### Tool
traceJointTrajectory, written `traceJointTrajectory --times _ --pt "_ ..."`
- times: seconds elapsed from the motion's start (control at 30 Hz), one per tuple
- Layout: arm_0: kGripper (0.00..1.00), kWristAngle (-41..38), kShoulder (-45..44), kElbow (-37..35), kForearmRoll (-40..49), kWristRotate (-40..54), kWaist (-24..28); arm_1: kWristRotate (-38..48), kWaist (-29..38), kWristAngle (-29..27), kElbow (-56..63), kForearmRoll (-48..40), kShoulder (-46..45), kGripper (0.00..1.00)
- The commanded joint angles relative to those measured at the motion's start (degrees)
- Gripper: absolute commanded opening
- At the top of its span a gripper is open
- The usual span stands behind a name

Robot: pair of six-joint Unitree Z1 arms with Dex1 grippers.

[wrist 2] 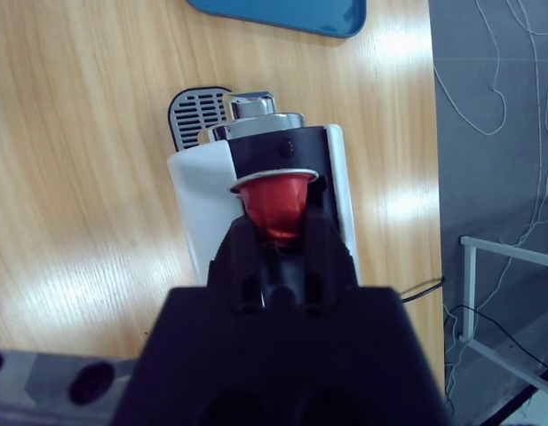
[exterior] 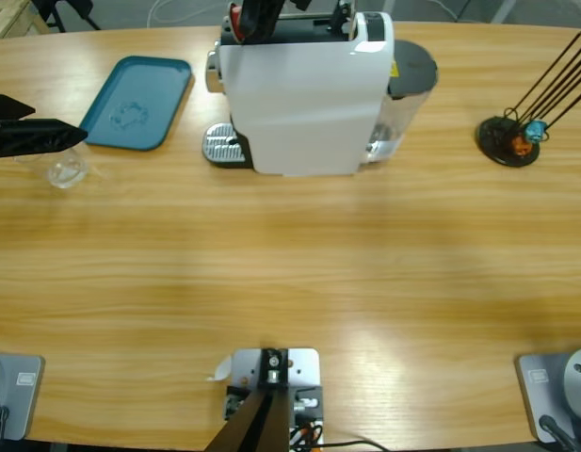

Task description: Pour coffee

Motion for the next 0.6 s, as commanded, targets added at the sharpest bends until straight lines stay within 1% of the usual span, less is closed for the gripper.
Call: traceJointTrajectory --times 0.03,0.07,0.13,0.23,0.3,0.4,0.6 --pt "0.987 -0.49 0.59 2.28 -0.64 0.41 -0.73 -0.61 -1.35 0.09 -0.17 1.59 2.57 0.03" --pt "0.987 -0.56 0.59 2.28 -0.58 0.41 -0.71 -0.56 -1.38 0.97 -0.59 2.29 2.77 0.189" --pt "0.987 -0.75 0.51 2.28 -0.5 0.41 -0.73 -0.54 -1.43 2.52 -1.82 4.28 3.68 0.447" --pt "0.987 -0.87 0.51 2.28 -0.41 0.41 -0.71 -0.54 -1.58 4.96 -3.25 6.18 4.49 0.647" --pt "0.987 -0.87 0.51 2.28 -0.37 0.44 -0.75 -0.54 -1.66 5.93 -3.91 6.9 4.79 0.697" --pt "0.987 -0.96 0.58 2.28 -0.37 0.5 -0.7 -0.54 -1.79 6.79 -4.72 7.58 5.32 0.739" --pt "0.987 -0.96 0.54 2.28 -0.37 0.5 -0.71 -0.54 -1.87 7.18 -5.85 8.16 5.79 0.734"
